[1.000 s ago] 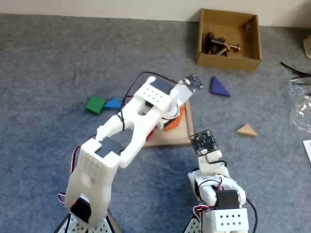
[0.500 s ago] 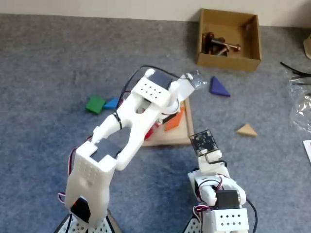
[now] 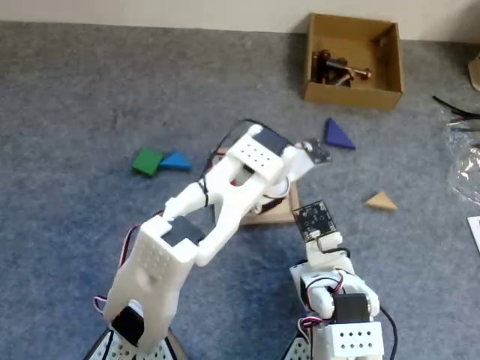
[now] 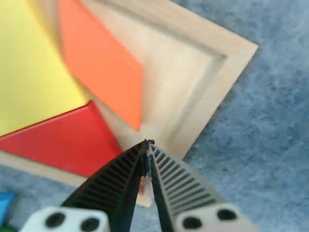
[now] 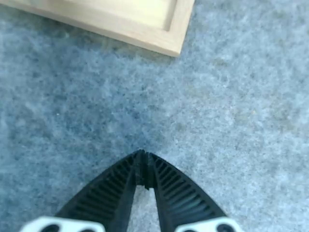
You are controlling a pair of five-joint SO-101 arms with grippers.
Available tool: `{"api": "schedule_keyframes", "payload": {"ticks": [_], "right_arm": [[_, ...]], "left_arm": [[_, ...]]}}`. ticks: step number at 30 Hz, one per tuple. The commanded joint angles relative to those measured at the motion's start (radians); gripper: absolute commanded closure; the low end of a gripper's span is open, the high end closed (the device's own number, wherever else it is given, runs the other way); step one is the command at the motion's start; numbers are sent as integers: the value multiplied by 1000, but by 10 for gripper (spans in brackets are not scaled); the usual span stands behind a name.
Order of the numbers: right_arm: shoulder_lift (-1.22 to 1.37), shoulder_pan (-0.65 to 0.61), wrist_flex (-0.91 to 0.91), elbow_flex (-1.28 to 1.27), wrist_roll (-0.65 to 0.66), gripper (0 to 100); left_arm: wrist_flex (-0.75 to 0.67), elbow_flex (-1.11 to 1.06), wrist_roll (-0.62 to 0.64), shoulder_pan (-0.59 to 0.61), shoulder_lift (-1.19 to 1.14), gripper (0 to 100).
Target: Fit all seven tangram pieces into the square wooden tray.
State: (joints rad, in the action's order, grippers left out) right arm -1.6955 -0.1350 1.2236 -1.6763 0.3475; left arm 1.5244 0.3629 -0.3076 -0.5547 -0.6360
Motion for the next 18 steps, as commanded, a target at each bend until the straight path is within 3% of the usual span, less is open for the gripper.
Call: {"api": "schedule_keyframes", "payload": {"ticks": [1,18], "right_arm": [[-15,-12,-30,-119,-3,993],[-15,-12,-30,-119,-3,993]], "left_arm": [[0,50,8,-7,-8,995],[-215,51,2,45,-24,995]]}}
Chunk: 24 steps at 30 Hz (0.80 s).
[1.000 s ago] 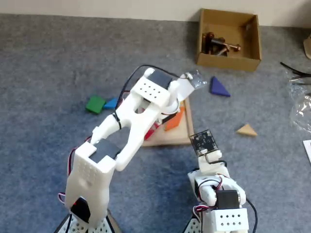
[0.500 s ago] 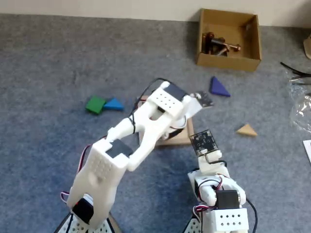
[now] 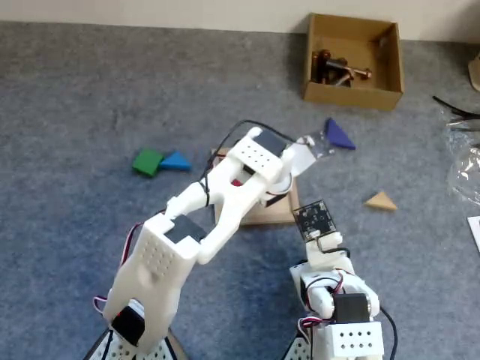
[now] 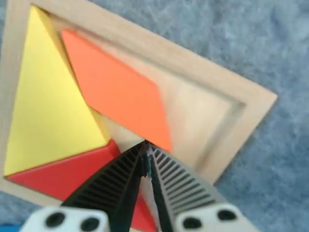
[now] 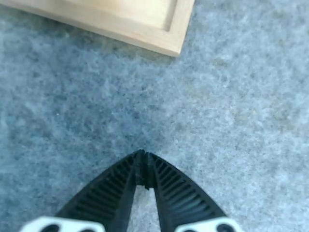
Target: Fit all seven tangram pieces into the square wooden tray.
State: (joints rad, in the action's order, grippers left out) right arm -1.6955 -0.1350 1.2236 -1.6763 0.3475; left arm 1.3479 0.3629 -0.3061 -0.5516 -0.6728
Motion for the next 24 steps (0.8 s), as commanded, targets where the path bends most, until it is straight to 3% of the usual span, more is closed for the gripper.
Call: {"api": "schedule_keyframes", "payload": {"ticks": [1,24], "right_arm": [[-15,-12,-30,-119,-3,993],[-15,-12,-30,-119,-3,993]], "left_arm": [[-44,51,0,45,13,995],[-218,51,0,125,21,995]]}}
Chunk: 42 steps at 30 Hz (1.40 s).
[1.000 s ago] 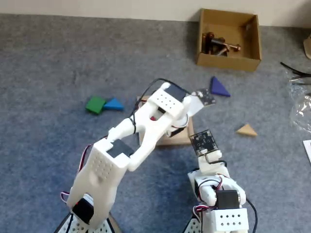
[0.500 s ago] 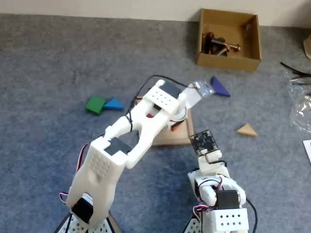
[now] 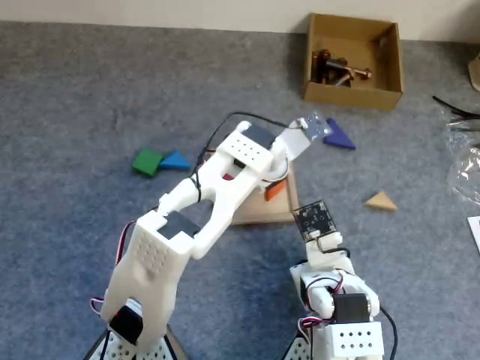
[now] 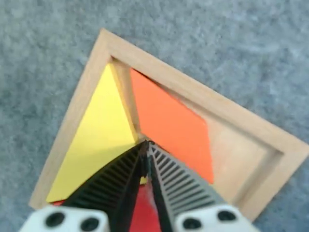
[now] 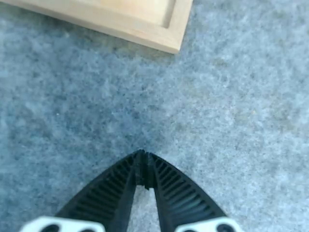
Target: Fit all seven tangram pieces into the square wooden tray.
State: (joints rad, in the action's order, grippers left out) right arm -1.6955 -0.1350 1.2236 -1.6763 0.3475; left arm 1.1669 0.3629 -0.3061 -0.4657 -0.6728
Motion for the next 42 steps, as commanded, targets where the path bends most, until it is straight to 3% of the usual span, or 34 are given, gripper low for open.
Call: {"api": "schedule_keyframes", "payload": {"ticks": [1,22,33,42], "right_arm": [[-15,-12,-30,-119,-3,993],[-15,-12,-30,-119,-3,993],[-15,-12,-30,-119,-3,993],[-15,-12,-30,-119,-3,993]], "left_arm": [[-46,51,0,39,21,995],[-104,45,2,41,65,995],[117,39,2,8,234,995],[124,45,3,-148,130,995]]}}
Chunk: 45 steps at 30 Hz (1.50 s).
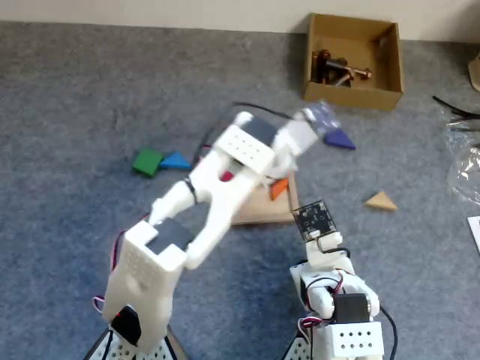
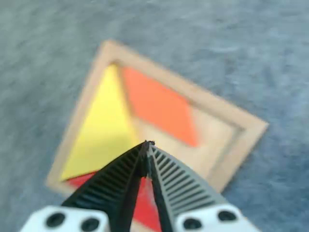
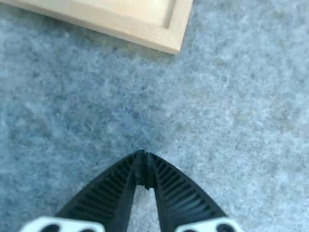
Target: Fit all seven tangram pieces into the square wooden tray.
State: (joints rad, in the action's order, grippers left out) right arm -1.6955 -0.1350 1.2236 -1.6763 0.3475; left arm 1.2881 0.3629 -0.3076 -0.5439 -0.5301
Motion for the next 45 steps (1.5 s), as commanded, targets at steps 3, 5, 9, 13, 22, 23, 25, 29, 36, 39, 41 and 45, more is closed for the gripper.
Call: {"api": "schedule_keyframes", "payload": {"ticks": [3,5,9,13,22,23,25,29,36,39,41,45], "right_arm": [[-15,-12,-30,-119,-3,993],[-15,-12,-30,-119,-3,993],[-15,-12,-30,-119,-3,993],[-15,-12,-30,-119,-3,993],[-15,-12,-30,-119,-3,993],[-15,-12,-30,-119,-3,993],[-15,-12,-30,-119,-3,993],[-15,-12,-30,-119,-3,993],[-15,-12,-30,-119,-3,993],[-15,-12,-30,-119,-3,993],[-15,-12,-30,-119,-3,993],[-15,-12,-30,-119,-3,993]], "left_arm": [[3,48,5,-77,-30,995],[3,48,5,-77,-31,995],[6,47,8,-99,-31,995],[9,41,9,-147,-38,995],[52,44,100,-157,-35,995],[52,44,101,-160,-36,995],[52,41,101,-177,-36,995],[51,48,100,-197,-31,995],[52,42,103,-209,-33,995],[46,41,140,-209,-39,995],[46,39,146,-206,-41,995],[46,41,146,-200,-64,995]]}}
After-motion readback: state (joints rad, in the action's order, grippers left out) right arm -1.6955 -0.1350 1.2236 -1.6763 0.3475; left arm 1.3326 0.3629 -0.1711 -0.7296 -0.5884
